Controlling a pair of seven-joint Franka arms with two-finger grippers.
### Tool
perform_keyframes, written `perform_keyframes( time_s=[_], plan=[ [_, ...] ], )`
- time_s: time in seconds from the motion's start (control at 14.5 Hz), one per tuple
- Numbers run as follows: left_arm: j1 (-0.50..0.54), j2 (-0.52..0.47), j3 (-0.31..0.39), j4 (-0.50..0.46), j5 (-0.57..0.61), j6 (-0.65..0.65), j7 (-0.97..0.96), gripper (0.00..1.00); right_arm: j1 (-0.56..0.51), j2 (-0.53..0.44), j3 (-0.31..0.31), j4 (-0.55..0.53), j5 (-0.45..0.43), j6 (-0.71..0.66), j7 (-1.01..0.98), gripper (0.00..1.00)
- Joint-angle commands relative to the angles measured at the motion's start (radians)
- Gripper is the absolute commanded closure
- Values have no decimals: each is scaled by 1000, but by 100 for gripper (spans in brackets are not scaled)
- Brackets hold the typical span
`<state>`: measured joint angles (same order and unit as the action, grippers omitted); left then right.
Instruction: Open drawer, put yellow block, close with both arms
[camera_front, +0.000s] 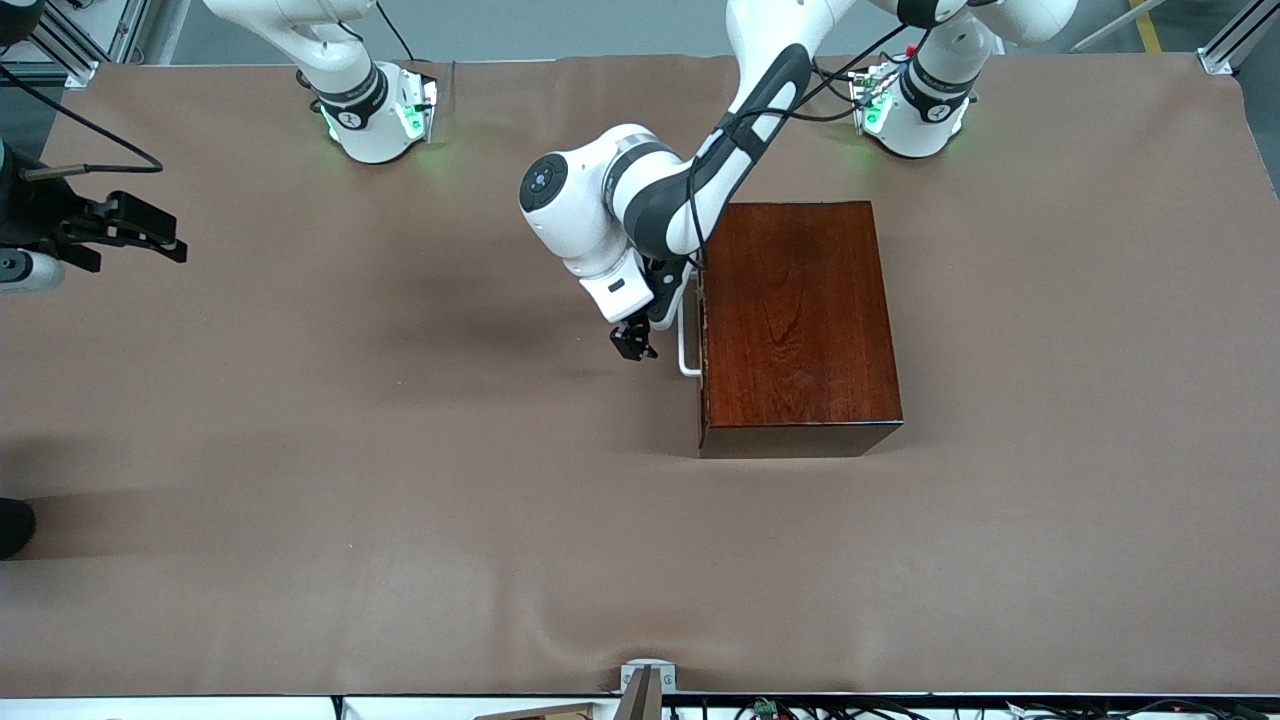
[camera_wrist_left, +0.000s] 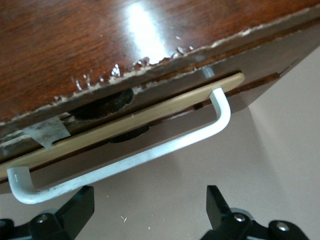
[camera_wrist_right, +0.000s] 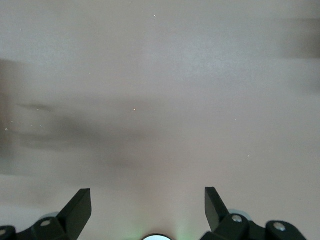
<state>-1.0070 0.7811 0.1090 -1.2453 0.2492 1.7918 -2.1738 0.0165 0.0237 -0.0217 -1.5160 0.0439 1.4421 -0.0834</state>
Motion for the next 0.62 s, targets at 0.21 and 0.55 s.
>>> perform_keyframes(
  time_s=[0.21,0.55],
  plan=[
    [4,-39,-57,-2,24,92,199,0,-29,-33,16,-29,-15,5,-13,0],
    [53,-222,-52,-35,-14,54,616,0,-35,-33,17,-29,-15,3,-13,0]
  ],
)
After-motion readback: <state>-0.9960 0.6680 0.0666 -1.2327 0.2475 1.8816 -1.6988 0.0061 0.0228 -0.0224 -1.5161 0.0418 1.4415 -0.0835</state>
